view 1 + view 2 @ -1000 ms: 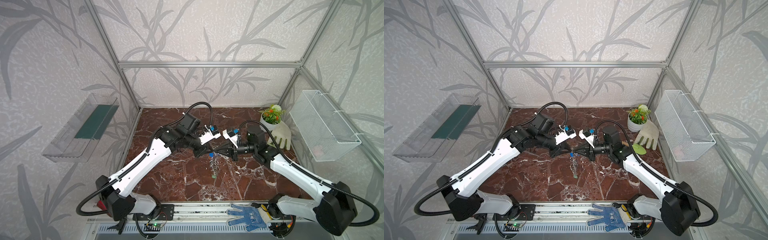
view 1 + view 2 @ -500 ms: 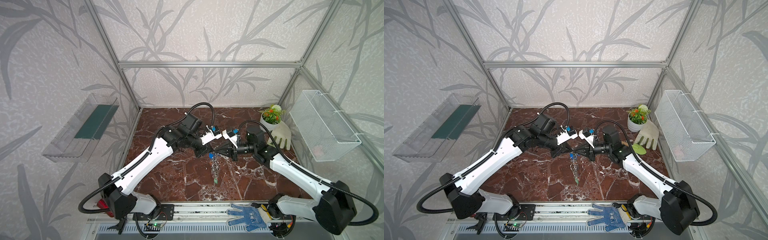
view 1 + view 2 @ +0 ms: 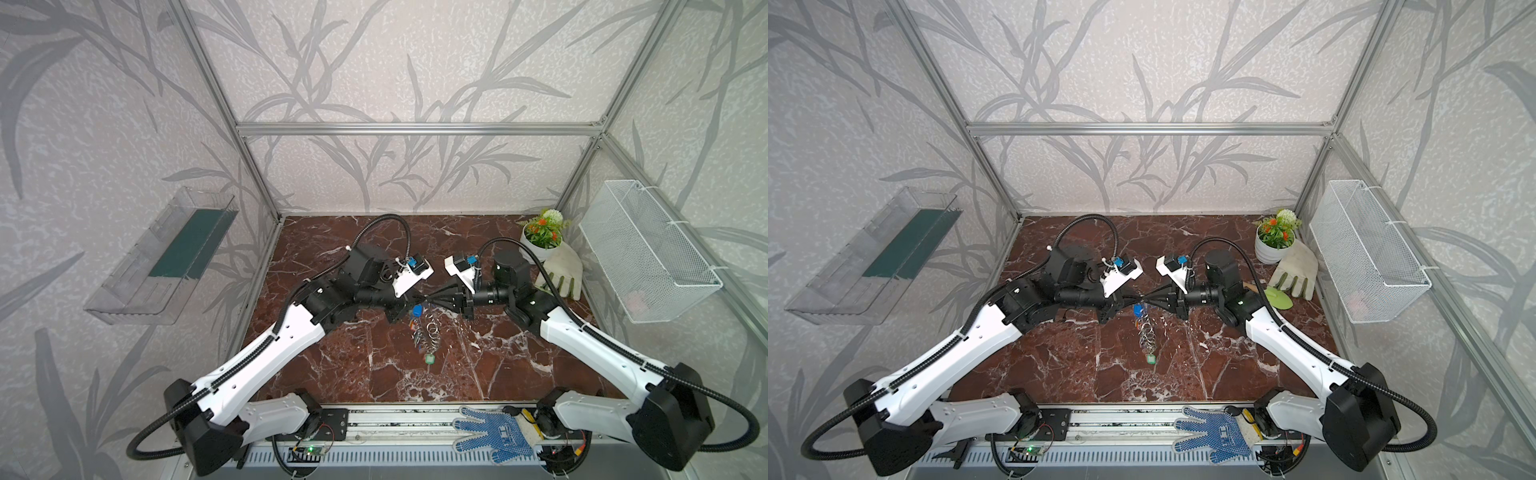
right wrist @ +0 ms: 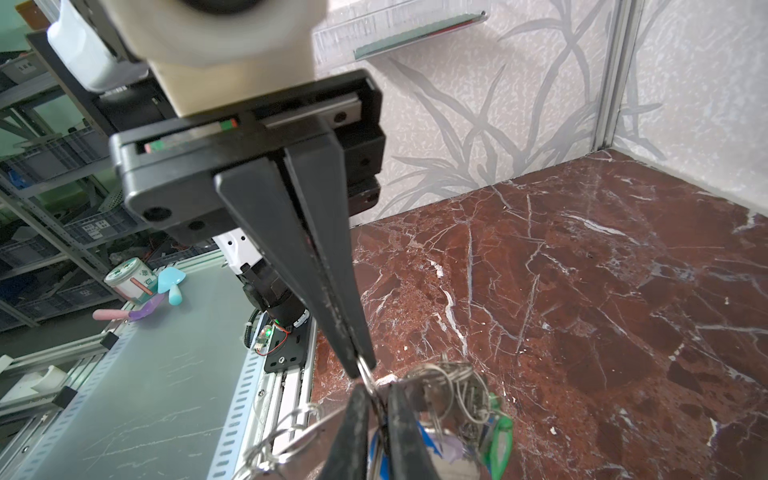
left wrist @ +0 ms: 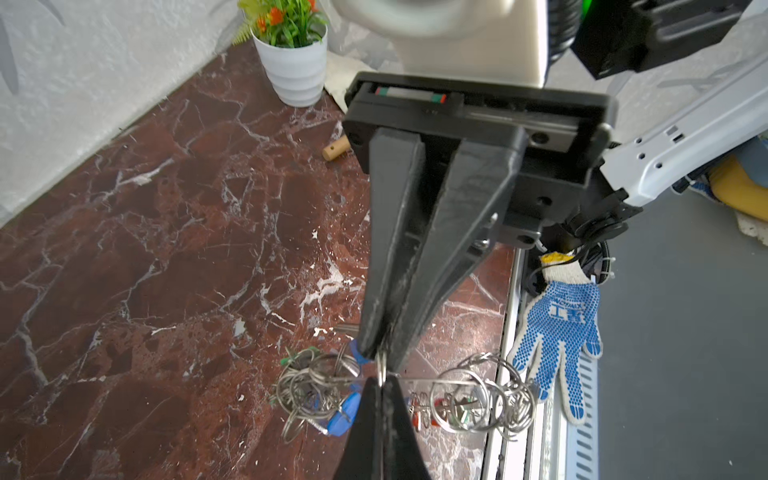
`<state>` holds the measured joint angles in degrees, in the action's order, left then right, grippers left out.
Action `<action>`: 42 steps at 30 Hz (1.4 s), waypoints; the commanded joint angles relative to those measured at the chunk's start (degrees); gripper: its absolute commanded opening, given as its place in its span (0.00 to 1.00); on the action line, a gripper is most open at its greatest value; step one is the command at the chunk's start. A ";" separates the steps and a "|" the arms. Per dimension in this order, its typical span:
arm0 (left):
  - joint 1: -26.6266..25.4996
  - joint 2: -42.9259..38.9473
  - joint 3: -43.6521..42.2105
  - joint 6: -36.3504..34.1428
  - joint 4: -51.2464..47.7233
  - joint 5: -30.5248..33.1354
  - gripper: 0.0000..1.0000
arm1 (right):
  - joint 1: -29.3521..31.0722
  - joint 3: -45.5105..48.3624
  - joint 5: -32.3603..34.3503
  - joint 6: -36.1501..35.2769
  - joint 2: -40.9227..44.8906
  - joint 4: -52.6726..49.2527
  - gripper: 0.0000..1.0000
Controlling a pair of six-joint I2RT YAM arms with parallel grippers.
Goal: Put the keys on the keyring
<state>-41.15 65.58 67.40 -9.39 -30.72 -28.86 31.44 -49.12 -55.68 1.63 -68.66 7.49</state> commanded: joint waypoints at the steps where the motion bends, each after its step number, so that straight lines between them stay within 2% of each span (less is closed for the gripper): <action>1: -0.05 -3.99 -2.27 3.90 13.34 1.25 0.00 | -0.25 -1.78 2.07 1.75 3.92 1.04 0.30; 5: -0.13 -7.22 -6.93 6.60 19.91 2.08 0.00 | -1.88 -1.08 3.40 4.39 6.90 2.17 0.40; 10: -0.33 -10.91 -13.58 11.08 31.27 2.66 0.00 | -3.23 0.10 4.56 6.29 7.86 4.04 0.42; 15: -0.99 -12.71 -19.11 14.67 41.58 3.64 0.00 | -3.20 -0.27 2.75 7.11 5.41 5.15 0.46; 21: -1.45 -11.41 -27.06 20.27 59.30 2.97 0.00 | -3.10 -0.29 0.48 8.49 2.30 8.46 0.50; 26: -2.01 -9.70 -32.60 24.24 73.30 5.85 0.00 | -3.16 -0.01 2.50 8.09 1.08 8.43 0.49; 31: -2.19 -8.96 -34.06 24.85 76.26 6.49 0.00 | -4.58 0.74 4.44 9.69 0.38 9.03 0.50; 36: -2.32 -8.54 -33.90 24.70 76.12 5.94 0.00 | -8.59 2.34 6.70 15.51 0.03 12.44 0.52; 42: -2.41 -8.28 -33.31 24.24 75.95 7.10 0.00 | -6.07 1.78 4.49 12.82 -0.51 10.17 0.59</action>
<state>-43.20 57.60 32.82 14.20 38.76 -22.55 23.86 -47.40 -49.95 15.11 -69.21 16.88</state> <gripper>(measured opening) 0.048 0.575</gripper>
